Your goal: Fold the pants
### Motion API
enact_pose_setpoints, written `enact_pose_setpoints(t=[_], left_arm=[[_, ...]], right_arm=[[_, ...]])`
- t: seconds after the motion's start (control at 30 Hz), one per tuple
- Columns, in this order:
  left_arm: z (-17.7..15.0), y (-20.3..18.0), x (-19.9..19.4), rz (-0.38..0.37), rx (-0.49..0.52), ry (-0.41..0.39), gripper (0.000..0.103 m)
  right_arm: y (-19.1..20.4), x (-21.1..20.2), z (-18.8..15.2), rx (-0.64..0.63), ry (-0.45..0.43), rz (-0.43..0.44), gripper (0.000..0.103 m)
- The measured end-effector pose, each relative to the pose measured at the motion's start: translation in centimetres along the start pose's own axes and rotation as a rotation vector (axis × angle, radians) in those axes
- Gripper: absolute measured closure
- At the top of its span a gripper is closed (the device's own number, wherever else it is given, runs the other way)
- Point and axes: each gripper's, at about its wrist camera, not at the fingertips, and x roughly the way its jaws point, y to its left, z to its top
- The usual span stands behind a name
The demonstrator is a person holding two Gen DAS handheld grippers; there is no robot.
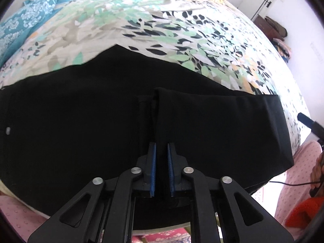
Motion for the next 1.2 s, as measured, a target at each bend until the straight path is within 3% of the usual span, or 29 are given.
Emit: enact_pose_setpoints(t=[0.2,0.27,0.3,0.37,0.43,0.5,0.57,0.7,0.8,0.9,0.97,1.07,1.2], left_arm=[[-0.4,0.8,0.6,0.047,-0.006,0.032,0.091],[-0.3,0.5,0.5,0.051,0.002,0.026,0.085],[-0.2,0.5,0.3,0.050,0.005,0.018,0.079],[0.0,0.7,-0.5,0.046,-0.007,-0.020,0.031],[0.4,1.5,-2.1,0.044,-0.051,-0.100,0.014],[1.0,3.1,-3.1,0.039,-0.110,-0.161,0.012],[2.0,5.1,-3.0,0.055,-0.167,-0.173,0.011],[4.9,9.0,-1.3,0.174,-0.247,-0.203,0.011],[7.0,10.7,-0.1,0.241,-0.267,-0.271,0.011],[8.3,12.3,3.4,0.277,-0.237,-0.230,0.001],[8.4,11.6,5.4,0.367,-0.125,-0.221,0.000],[8.6,10.1,5.6,0.465,-0.060,-0.229,0.000],[8.2,10.3,5.3,0.466,-0.057,-0.232,0.000]], right_arm=[[-1.3,5.1,-2.0,0.030,0.208,-0.060,0.028],[-1.6,5.4,-2.2,0.047,0.203,-0.055,0.028],[-1.6,5.4,-2.0,0.053,0.200,-0.050,0.026],[-1.8,5.4,-2.0,0.072,0.196,-0.044,0.025],[-2.1,5.3,-2.3,0.083,0.186,-0.039,0.024],[-2.1,5.3,-2.4,0.083,0.182,-0.039,0.024],[-2.1,5.4,-2.4,0.082,0.181,-0.039,0.023],[-1.3,6.0,-2.4,0.050,0.189,-0.060,0.015],[-0.1,6.6,-2.3,-0.010,0.205,-0.098,0.008],[0.8,7.3,-2.5,-0.063,0.221,-0.137,0.001],[1.1,7.6,-2.7,-0.077,0.222,-0.155,0.000],[1.1,7.8,-2.8,-0.070,0.216,-0.167,0.000],[0.9,7.7,-2.9,-0.052,0.205,-0.160,0.000]])
